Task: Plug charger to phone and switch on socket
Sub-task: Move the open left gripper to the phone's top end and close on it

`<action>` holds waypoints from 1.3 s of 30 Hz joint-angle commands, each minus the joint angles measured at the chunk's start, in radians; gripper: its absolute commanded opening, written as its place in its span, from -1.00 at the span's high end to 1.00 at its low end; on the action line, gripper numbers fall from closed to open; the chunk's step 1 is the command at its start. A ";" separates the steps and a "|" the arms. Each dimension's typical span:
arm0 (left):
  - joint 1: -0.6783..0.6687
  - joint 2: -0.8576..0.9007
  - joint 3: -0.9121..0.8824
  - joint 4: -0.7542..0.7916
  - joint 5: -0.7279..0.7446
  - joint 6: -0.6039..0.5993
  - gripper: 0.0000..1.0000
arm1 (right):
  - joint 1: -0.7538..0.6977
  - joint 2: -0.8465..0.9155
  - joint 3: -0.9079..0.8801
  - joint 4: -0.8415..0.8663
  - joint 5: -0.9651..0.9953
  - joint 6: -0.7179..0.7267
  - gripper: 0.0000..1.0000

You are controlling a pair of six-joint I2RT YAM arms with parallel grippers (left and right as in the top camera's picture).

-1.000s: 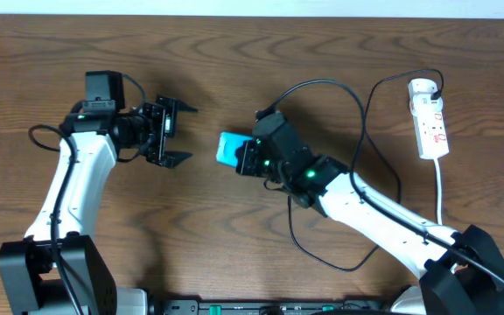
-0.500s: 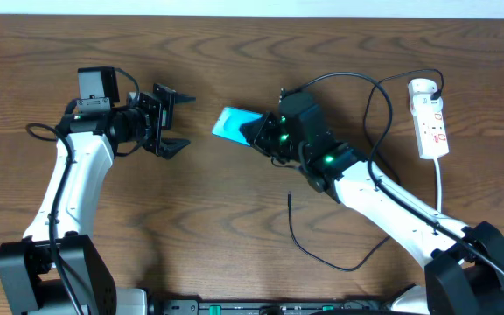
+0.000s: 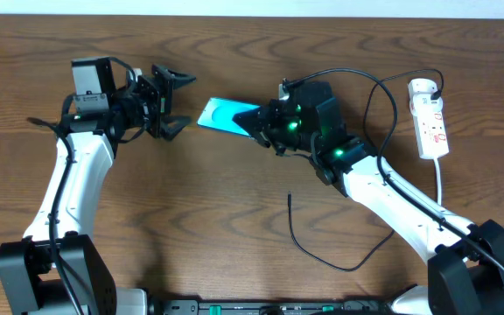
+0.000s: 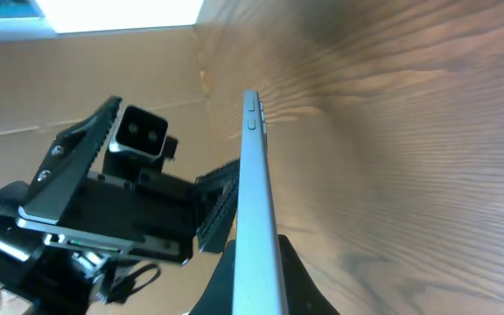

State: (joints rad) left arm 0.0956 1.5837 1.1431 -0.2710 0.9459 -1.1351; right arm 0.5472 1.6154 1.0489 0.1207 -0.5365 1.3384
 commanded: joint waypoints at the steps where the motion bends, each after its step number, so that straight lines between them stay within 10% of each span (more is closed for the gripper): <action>1: 0.004 -0.007 0.004 0.028 0.078 0.017 -0.84 | -0.005 -0.005 0.017 0.030 -0.031 0.034 0.98; 39: -0.068 -0.007 0.003 0.127 0.120 0.082 -0.85 | -0.010 -0.005 0.017 0.183 0.059 0.037 0.98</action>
State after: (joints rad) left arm 0.0433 1.5837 1.1431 -0.1543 1.0462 -1.0649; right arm 0.5453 1.6154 1.0489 0.2897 -0.4770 1.3712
